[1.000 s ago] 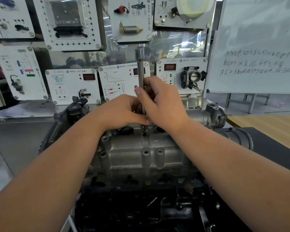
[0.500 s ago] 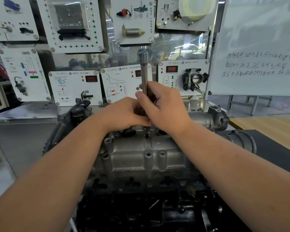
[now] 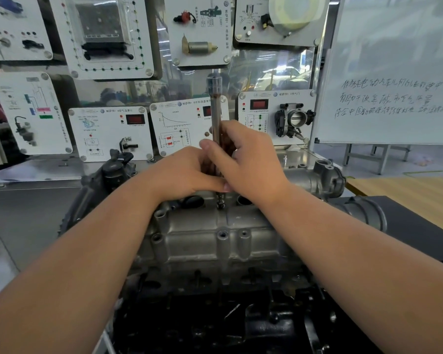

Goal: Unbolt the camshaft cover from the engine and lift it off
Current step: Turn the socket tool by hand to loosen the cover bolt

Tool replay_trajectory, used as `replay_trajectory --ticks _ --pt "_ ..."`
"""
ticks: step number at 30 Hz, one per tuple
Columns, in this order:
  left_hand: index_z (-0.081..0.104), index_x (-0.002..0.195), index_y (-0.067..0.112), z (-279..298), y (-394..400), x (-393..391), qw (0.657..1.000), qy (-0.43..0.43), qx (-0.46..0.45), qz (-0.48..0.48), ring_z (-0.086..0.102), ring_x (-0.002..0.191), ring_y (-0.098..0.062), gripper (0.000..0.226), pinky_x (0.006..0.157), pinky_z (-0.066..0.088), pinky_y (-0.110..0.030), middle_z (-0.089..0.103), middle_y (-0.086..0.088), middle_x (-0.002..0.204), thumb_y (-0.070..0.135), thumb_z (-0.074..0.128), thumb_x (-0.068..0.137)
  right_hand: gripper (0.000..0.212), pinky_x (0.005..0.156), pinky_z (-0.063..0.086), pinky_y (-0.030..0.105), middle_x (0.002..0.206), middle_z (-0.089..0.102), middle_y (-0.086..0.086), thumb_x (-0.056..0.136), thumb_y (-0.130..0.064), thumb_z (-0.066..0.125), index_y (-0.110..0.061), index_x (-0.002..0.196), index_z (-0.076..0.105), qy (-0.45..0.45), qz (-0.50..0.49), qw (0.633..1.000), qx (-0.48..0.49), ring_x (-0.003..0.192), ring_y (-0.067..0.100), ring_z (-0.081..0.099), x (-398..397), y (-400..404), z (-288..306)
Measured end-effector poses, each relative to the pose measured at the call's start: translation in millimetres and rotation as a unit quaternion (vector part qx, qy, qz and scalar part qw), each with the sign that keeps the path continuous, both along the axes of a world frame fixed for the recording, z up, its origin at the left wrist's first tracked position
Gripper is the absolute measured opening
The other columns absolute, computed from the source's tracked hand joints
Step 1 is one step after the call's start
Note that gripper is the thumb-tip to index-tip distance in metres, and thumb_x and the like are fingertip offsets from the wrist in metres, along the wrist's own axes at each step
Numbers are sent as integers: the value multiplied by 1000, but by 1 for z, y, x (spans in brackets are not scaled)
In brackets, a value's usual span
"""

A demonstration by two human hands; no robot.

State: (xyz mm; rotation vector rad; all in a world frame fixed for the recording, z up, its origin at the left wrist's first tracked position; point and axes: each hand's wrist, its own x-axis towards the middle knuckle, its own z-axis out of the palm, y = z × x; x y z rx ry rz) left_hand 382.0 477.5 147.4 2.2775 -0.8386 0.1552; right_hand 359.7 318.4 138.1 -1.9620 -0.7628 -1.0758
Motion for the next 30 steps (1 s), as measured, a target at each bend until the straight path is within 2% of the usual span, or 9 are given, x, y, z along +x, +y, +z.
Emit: replay_trajectory --ticks 5,9,14,18,21,24,26,28,30 --pt "73 71 27 -1 2 1 999 19 -5 -26 59 55 -8 19 58 44 -12 65 1 57 45 77 64 30 64 45 46 69 58 14 98 -21 58 5 81 60 -4 15 1000 -12 67 29 55 -1 2 1" --pt "77 78 34 -2 4 1 999 15 -19 -20 68 71 -6 19 74 51 -24 75 3 74 47 80 65 27 64 47 45 69 57 8 98 -21 60 2 83 62 -8 9 1000 -15 67 25 55 0 1 1" --pt "75 86 41 1 1 -2 1000 -2 -6 -12 72 93 -14 31 93 55 -47 77 8 88 57 79 60 29 68 52 40 78 65 2 95 -29 68 -7 112 65 11 5 1000 -11 72 21 62 -4 1 1" --pt "75 81 44 1 1 0 1000 4 0 -6 70 78 -2 25 76 52 -28 76 13 81 57 76 59 25 65 49 47 74 63 13 99 -20 59 4 91 62 -1 -3 1000 -21 69 30 59 -3 2 1" --pt "76 72 37 -1 3 -1 999 25 3 -37 60 57 -4 6 63 46 -14 68 5 61 34 79 76 26 63 47 47 71 61 12 101 -19 54 4 92 59 12 -20 999 -28 67 31 57 -1 1 1" --pt "75 68 37 -1 5 0 999 21 -5 -49 58 54 -1 24 61 44 -10 66 10 58 19 80 83 26 59 46 43 66 60 9 101 -21 54 3 93 59 10 -11 1000 -27 63 28 57 -3 0 0" --pt "76 75 41 1 3 -3 999 15 -7 -39 69 73 -2 10 75 50 -19 74 13 74 34 83 75 22 57 44 32 59 55 -2 99 -25 59 -3 102 61 15 -2 1000 -13 56 13 55 -3 -1 -1" --pt "76 83 37 1 1 -3 1000 2 0 -26 72 89 -10 23 87 53 -34 77 8 87 50 79 65 29 54 40 20 56 49 -11 95 -29 67 -7 114 60 16 -3 1000 1 53 3 51 -6 0 0" --pt "76 85 31 1 1 -2 1000 0 2 -15 72 88 -11 35 84 53 -33 77 6 88 55 77 60 28 59 49 30 60 56 -3 95 -28 67 -4 109 61 13 -4 1000 -2 58 11 56 -7 0 1"
